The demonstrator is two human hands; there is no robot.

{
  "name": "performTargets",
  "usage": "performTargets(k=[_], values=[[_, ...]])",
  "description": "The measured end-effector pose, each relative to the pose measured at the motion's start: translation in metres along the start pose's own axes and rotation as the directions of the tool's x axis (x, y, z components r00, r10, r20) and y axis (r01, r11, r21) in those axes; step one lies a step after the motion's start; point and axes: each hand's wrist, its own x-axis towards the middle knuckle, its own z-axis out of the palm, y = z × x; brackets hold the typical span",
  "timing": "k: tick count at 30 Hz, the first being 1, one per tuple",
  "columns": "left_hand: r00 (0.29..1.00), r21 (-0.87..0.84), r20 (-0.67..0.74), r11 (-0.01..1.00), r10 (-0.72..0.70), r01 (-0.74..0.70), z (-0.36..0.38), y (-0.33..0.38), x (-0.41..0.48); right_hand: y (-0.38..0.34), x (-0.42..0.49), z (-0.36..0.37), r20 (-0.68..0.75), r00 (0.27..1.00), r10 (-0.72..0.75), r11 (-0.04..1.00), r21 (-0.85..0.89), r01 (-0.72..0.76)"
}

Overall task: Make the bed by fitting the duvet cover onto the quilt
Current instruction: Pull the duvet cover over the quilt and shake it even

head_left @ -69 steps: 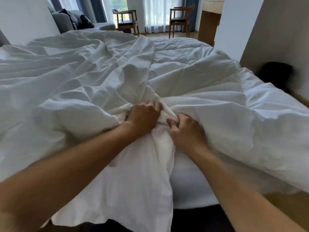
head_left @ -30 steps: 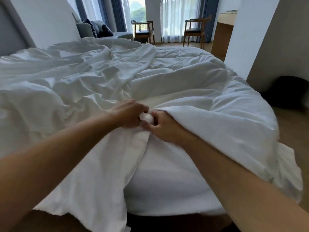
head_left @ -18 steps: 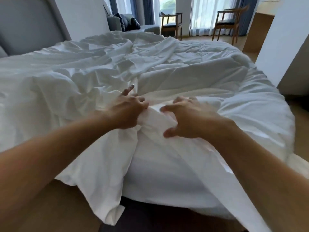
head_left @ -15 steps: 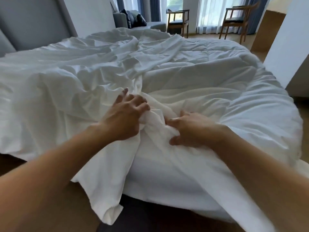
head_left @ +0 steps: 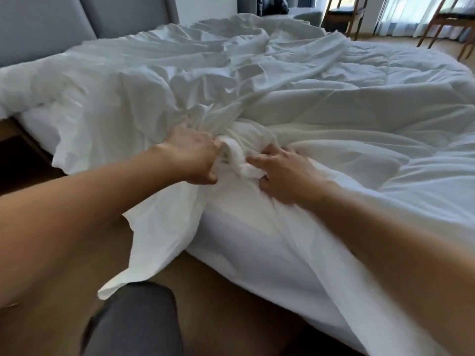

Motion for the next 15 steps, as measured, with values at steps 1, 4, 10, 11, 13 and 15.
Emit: performTargets(k=[1, 4, 10, 11, 13, 15], values=[[0.996, -0.039, 0.087, 0.999, -0.007, 0.011, -0.003, -0.003, 0.001, 0.002, 0.001, 0.003, 0.000, 1.000, 0.007, 1.000, 0.004, -0.007], [0.977, -0.068, 0.210, 0.997, 0.046, -0.032, -0.016, 0.001, 0.008, 0.002, 0.000, 0.014, -0.069, 0.997, 0.038, 0.999, 0.009, -0.038], [0.898, -0.443, 0.431, 0.888, 0.090, 0.123, -0.024, 0.009, 0.017, 0.017, -0.003, 0.030, -0.210, 0.973, 0.100, 0.987, 0.147, -0.070], [0.896, -0.511, 0.435, 0.844, 0.090, 0.163, -0.027, 0.007, 0.018, 0.020, -0.002, 0.030, -0.218, 0.970, 0.109, 0.983, 0.169, -0.073], [0.900, -0.625, 0.424, 0.750, 0.095, 0.216, -0.033, 0.004, 0.022, 0.023, -0.001, 0.032, -0.239, 0.964, 0.119, 0.978, 0.197, -0.072], [0.904, -0.718, 0.415, 0.647, 0.102, 0.257, -0.039, 0.000, 0.027, 0.024, 0.000, 0.034, -0.280, 0.953, 0.119, 0.974, 0.219, -0.057]])
